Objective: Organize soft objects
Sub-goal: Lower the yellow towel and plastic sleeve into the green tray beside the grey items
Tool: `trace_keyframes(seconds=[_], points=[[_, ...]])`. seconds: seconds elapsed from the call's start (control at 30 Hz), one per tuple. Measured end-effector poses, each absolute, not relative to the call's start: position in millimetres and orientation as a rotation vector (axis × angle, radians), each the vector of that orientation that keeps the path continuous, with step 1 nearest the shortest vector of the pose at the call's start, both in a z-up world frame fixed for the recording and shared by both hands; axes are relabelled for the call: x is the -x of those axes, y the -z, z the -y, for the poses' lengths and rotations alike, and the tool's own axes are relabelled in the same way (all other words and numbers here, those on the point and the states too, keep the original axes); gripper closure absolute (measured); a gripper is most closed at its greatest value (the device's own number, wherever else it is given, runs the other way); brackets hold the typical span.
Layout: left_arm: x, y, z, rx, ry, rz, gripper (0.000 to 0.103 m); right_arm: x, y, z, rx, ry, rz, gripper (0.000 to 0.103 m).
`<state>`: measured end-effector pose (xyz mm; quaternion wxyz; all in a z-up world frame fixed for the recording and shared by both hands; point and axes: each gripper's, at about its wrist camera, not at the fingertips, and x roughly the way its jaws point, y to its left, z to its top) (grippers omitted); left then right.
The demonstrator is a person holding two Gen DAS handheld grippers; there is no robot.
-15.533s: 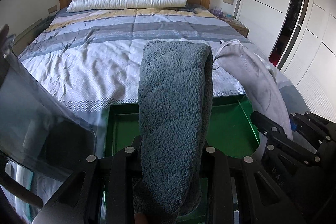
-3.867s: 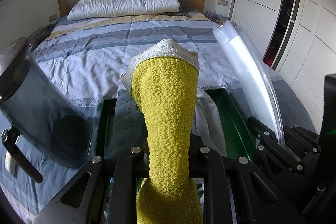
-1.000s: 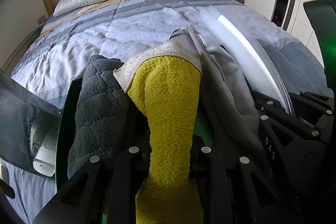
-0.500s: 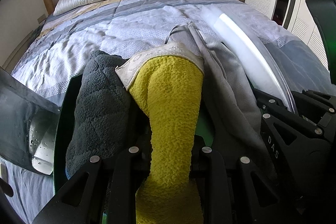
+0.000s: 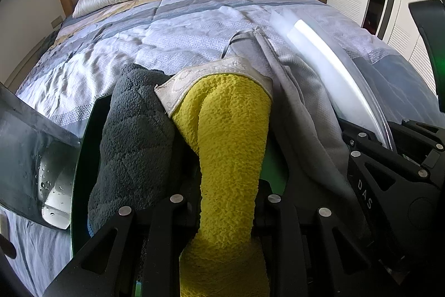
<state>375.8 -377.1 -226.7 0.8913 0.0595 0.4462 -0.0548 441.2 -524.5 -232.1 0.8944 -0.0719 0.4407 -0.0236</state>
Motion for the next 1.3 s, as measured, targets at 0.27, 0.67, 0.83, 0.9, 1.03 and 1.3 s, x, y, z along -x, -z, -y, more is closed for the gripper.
trace_keyframes(seconds=[0.27, 0.67, 0.83, 0.9, 1.03, 1.3], points=[[-377.6, 229.2, 376.2, -0.119, 0.111, -0.934, 0.078, -442.6, 232.0, 525.1, 0.15, 0.043, -0.918, 0.096], [-377.7, 229.4, 375.0, -0.103, 0.112, -0.94, 0.069, -443.3, 232.4, 525.0, 0.141, 0.033, -0.924, 0.093], [-377.6, 228.6, 374.5, -0.098, 0.109, -0.94, 0.068, -444.0, 231.9, 526.3, 0.136, 0.032, -0.927, 0.093], [-377.5, 227.8, 374.3, -0.096, 0.109, -0.939, 0.068, -443.7, 231.5, 526.0, 0.14, 0.032, -0.923, 0.093], [-376.8, 226.3, 374.2, -0.095, 0.107, -0.934, 0.068, -442.2, 230.8, 524.0, 0.149, 0.036, -0.914, 0.094], [-376.9, 225.7, 373.0, -0.087, 0.104, -0.934, 0.068, -440.4, 230.7, 521.3, 0.16, 0.037, -0.909, 0.094]])
